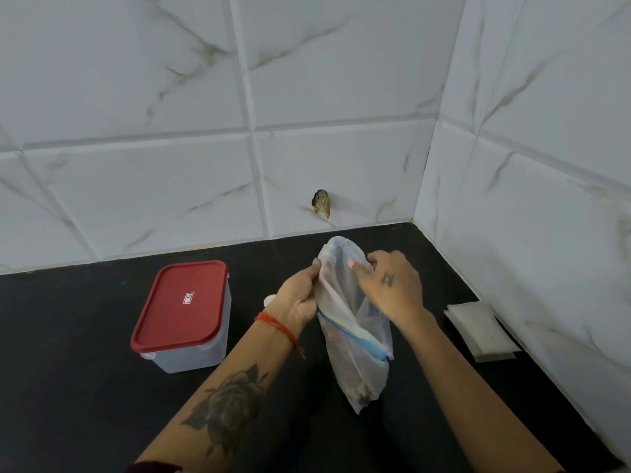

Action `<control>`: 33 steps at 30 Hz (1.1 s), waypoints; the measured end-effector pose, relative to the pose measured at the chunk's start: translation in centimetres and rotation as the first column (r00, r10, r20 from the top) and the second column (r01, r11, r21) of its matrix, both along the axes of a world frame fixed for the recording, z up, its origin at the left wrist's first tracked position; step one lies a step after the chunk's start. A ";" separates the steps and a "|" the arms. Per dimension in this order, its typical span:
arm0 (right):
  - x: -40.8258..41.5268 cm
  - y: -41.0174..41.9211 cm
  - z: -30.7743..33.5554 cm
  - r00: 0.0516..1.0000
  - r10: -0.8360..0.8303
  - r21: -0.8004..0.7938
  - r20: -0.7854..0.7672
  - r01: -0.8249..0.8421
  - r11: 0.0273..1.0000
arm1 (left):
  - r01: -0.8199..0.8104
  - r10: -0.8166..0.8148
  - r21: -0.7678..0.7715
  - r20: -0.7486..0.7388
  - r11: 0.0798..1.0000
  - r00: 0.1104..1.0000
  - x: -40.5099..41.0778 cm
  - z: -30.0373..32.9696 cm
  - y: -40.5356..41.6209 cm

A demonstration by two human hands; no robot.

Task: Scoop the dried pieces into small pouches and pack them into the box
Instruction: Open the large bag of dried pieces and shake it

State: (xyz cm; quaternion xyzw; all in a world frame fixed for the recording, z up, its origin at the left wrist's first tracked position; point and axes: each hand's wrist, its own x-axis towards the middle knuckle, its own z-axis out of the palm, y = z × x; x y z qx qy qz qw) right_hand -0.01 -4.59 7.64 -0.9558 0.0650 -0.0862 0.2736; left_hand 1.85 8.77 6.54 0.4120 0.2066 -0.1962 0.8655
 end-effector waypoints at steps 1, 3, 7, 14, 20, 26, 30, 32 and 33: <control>-0.4 -0.1 -0.3 0.998 0.014 -0.038 -0.058 -0.016 0.999 | -0.001 0.001 0.024 0.022 1.000 1.000 -0.2 0.1 -0.2; -0.8 -0.1 -1.0 0.982 0.024 0.016 -0.185 -0.021 1.000 | -0.016 -0.012 0.256 0.109 0.966 0.994 -0.9 0.2 -0.5; -1.2 -0.4 -1.7 0.997 -0.040 0.155 -0.064 0.050 0.987 | -0.091 -0.188 0.744 0.282 0.662 0.941 -3.7 0.6 0.0; -1.5 0.1 -2.4 0.980 -0.151 0.768 -0.133 0.198 0.609 | 0.047 -0.071 0.198 0.115 0.979 0.991 -5.3 -0.7 1.2; -2.7 -0.8 -1.9 0.923 -0.039 0.853 -0.383 0.369 0.368 | -0.063 0.056 -0.253 -0.033 0.966 0.998 -4.9 -2.2 1.3; -6.0 -0.6 1.1 0.934 0.047 0.255 -0.353 0.048 0.966 | -0.071 0.065 0.035 0.141 0.997 0.988 -5.4 -2.7 -0.1; -6.3 -0.1 0.6 0.927 0.147 0.492 -0.346 0.046 0.869 | -0.034 -0.103 0.486 0.252 0.873 0.962 -7.1 -1.3 -0.1; -6.2 -0.3 -0.2 0.963 0.103 0.532 -0.251 0.048 0.845 | 0.049 -0.234 0.616 0.223 0.786 0.946 -8.0 -0.5 0.3; -6.1 -0.5 -0.7 0.970 0.085 0.547 -0.227 0.055 0.835 | 0.124 -0.299 0.631 0.179 0.766 0.937 -8.3 -0.2 0.6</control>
